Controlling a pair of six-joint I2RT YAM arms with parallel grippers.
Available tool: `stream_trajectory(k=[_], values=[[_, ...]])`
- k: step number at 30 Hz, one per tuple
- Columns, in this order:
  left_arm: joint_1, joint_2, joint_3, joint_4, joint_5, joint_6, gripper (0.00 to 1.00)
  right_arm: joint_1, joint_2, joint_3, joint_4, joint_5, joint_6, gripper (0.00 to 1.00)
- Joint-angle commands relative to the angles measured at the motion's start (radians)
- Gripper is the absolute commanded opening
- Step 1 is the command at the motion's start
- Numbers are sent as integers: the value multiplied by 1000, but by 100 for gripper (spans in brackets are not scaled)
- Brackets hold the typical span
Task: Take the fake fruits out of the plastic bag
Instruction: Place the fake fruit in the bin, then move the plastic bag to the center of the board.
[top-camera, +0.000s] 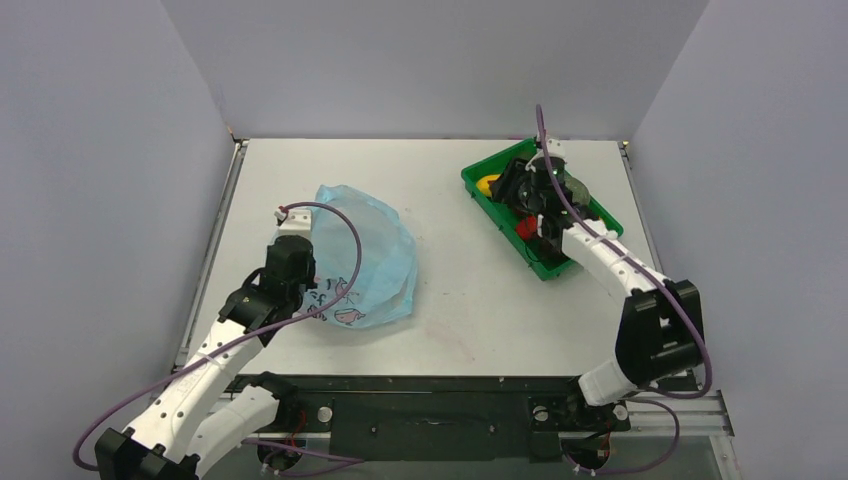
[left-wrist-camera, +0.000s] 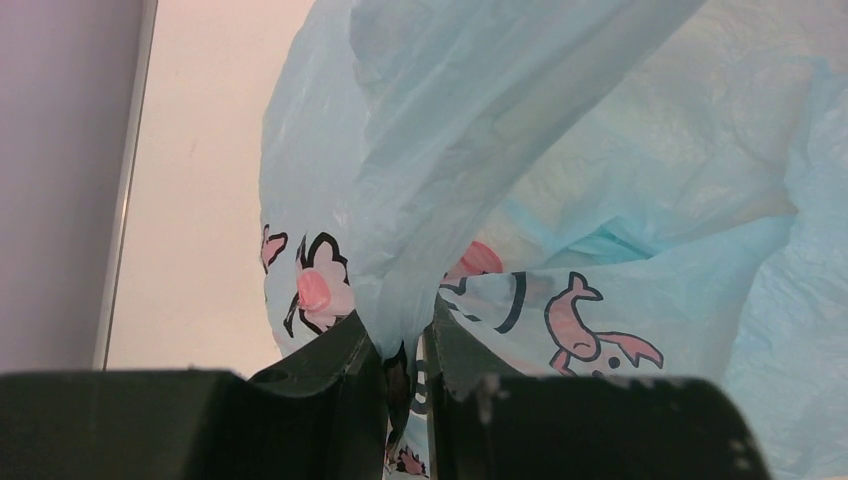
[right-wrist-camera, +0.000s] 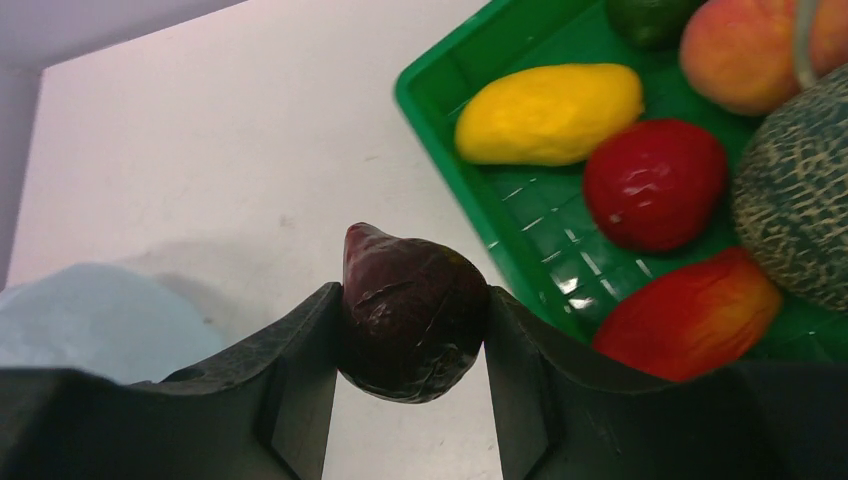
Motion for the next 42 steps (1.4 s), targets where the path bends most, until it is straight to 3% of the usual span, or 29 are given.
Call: stream_trajectory(k=[1,8,12,15,21,29,42], values=[[9,-17,33,51,69,19,13,-71,172,171,-125,89,-21,6],[11,-23,27,63,98,26,12,-100,324,272,-190,60,-24,14],[11,-18,28,63,108,28,11,-101,340,279,-199,86,-42,28],[11,-12,29,65,118,29,11,-100,346,288,-205,97,-55,45],[11,3,31,72,151,29,11,-99,359,322,-240,153,-84,60],[17,53,69,84,216,-16,12,-71,296,351,-301,169,-110,64],[57,325,240,226,292,-44,11,156,-157,98,-358,149,-91,61]])
